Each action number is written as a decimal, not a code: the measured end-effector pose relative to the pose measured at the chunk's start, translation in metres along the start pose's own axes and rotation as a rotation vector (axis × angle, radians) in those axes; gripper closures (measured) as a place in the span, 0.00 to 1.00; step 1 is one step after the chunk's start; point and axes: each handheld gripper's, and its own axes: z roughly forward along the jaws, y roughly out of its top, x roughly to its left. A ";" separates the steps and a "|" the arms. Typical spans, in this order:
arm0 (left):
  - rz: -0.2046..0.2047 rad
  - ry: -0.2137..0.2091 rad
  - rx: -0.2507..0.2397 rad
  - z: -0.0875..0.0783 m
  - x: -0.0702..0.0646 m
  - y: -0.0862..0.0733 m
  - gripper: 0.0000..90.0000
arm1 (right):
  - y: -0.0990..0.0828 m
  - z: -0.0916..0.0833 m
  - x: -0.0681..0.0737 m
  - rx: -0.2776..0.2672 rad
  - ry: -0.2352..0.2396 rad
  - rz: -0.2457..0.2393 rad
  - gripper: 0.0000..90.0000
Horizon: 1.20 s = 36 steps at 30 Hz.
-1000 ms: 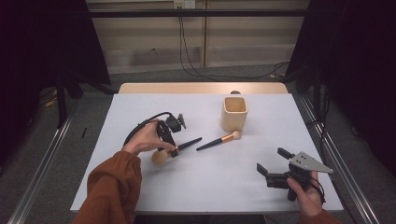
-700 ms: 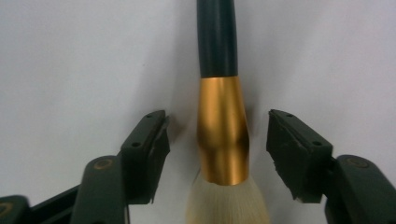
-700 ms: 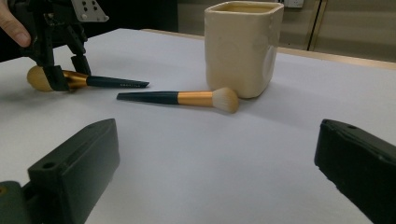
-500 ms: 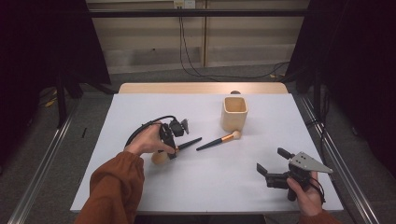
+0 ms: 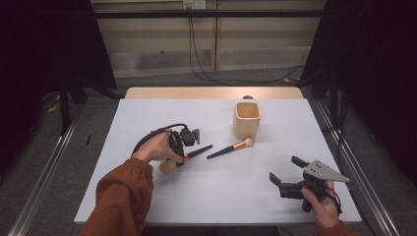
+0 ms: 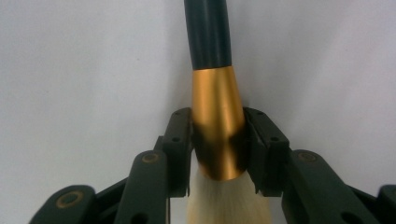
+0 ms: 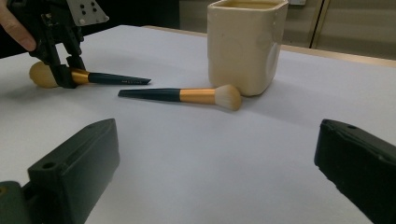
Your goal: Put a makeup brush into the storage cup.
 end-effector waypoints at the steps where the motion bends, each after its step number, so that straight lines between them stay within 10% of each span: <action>1: -0.014 -0.026 -0.001 0.000 0.003 0.000 0.71 | 0.000 0.000 0.000 0.001 0.002 -0.002 0.00; 24: -0.047 -0.060 -0.051 -0.002 0.005 -0.009 0.74 | 0.000 0.000 -0.001 0.006 -0.003 -0.002 0.00; 36: -0.127 -0.098 -0.194 -0.014 0.014 -0.027 0.74 | -0.001 0.001 -0.001 0.006 -0.007 -0.001 0.00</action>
